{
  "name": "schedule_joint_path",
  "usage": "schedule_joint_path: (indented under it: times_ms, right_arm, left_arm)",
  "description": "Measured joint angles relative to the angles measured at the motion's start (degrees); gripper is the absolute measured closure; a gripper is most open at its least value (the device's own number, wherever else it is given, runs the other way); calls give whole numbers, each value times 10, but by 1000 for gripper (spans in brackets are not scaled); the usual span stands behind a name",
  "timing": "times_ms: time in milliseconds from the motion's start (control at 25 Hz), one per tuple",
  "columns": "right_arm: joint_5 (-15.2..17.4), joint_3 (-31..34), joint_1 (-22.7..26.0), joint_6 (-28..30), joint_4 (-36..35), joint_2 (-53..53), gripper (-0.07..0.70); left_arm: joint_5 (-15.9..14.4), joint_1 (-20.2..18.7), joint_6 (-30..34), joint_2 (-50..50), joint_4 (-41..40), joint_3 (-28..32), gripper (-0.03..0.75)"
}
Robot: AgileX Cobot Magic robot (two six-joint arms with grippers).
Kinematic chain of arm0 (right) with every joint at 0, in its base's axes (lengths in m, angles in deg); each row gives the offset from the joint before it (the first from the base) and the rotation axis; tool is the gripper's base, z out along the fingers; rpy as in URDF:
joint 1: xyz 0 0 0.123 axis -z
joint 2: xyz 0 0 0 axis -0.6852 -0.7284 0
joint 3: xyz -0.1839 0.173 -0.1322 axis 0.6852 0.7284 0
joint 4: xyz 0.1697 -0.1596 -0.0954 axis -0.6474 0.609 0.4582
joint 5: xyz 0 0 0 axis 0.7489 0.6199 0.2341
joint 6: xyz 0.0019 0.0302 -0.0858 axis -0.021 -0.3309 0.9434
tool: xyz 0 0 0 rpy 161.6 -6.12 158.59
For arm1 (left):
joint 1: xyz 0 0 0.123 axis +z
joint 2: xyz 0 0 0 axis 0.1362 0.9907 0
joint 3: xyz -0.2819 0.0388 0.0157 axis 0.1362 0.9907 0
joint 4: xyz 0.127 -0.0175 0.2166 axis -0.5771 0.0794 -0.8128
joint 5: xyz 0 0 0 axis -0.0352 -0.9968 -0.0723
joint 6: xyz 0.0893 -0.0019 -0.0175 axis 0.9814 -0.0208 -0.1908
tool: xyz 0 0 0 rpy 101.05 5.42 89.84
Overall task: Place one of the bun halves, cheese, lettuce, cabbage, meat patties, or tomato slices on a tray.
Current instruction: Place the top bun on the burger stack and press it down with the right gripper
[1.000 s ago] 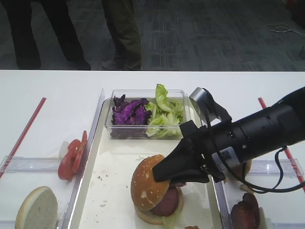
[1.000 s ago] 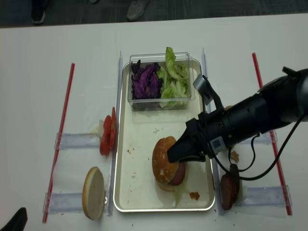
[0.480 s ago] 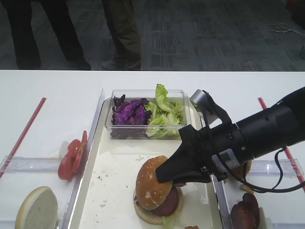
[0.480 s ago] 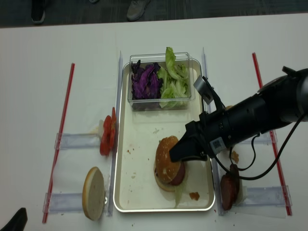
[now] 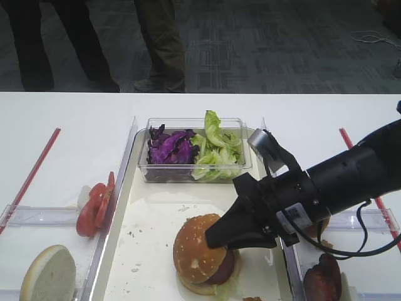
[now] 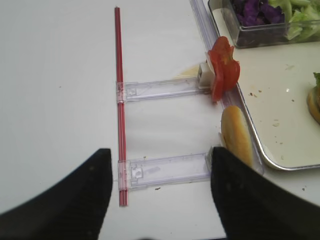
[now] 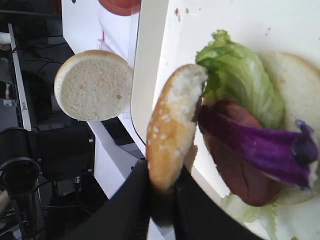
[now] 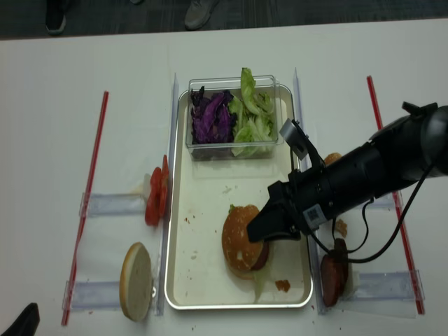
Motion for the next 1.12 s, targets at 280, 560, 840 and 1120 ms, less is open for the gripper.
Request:
schedule_joint_path:
  times_ms: [280, 560, 840, 1120]
  right_arm:
    - [-8, -2, 0, 0, 0, 0, 470]
    - [-15, -2, 0, -1, 0, 0, 354]
    - [-23, -2, 0, -15, 2, 0, 200]
    - [-30, -2, 21, -37, 15, 0, 192]
  left_arm:
    - [0, 0, 0, 0, 0, 0, 306]
    - [0, 0, 0, 0, 0, 0, 306]
    - [0, 0, 0, 0, 0, 0, 306]
    - [0, 0, 0, 0, 0, 0, 306]
